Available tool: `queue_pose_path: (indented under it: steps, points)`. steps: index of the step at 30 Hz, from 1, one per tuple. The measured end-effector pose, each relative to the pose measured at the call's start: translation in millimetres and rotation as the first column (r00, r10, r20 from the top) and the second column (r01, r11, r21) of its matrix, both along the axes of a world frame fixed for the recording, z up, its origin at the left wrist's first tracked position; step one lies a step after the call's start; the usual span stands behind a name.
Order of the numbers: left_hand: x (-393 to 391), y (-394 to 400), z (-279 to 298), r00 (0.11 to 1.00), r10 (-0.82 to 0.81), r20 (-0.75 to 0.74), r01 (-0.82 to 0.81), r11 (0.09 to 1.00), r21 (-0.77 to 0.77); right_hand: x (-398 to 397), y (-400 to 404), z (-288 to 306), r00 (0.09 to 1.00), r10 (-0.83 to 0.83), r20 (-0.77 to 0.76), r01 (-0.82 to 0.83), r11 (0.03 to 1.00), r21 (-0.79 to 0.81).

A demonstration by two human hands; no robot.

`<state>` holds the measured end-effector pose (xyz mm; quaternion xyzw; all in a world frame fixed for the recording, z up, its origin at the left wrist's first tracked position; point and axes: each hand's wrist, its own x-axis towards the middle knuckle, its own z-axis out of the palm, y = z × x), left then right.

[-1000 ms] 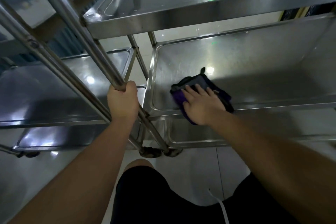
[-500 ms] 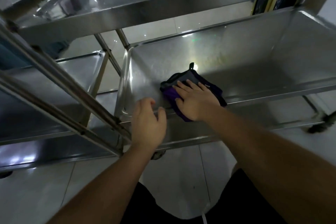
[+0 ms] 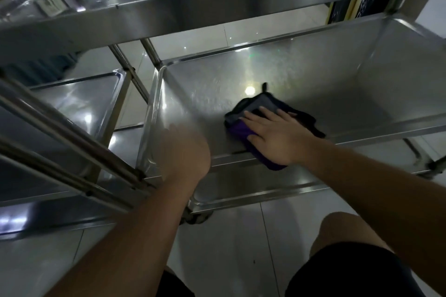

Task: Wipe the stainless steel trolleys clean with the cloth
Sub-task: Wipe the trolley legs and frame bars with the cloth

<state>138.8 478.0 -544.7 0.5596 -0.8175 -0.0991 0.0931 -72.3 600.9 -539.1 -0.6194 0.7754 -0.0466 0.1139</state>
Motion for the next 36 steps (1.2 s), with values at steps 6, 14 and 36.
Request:
queue_pose_path:
  steps: [6,14,36]
  points:
    - [1.9,0.3,-1.1,1.000,0.005,-0.026,-0.006,1.000,-0.012,52.8,-115.2,8.1,0.975,0.219,0.022,-0.218,0.975,-0.028]
    - [4.5,0.7,3.2,0.998,-0.031,0.046,0.031,1.000,-0.001,-17.8,-143.2,15.1,0.981,-0.184,0.063,0.187,0.981,-0.048]
    - [5.7,6.5,5.7,0.998,-0.042,0.056,0.043,0.999,-0.018,28.4,-160.9,10.0,0.983,0.185,0.018,-0.185,0.982,-0.030]
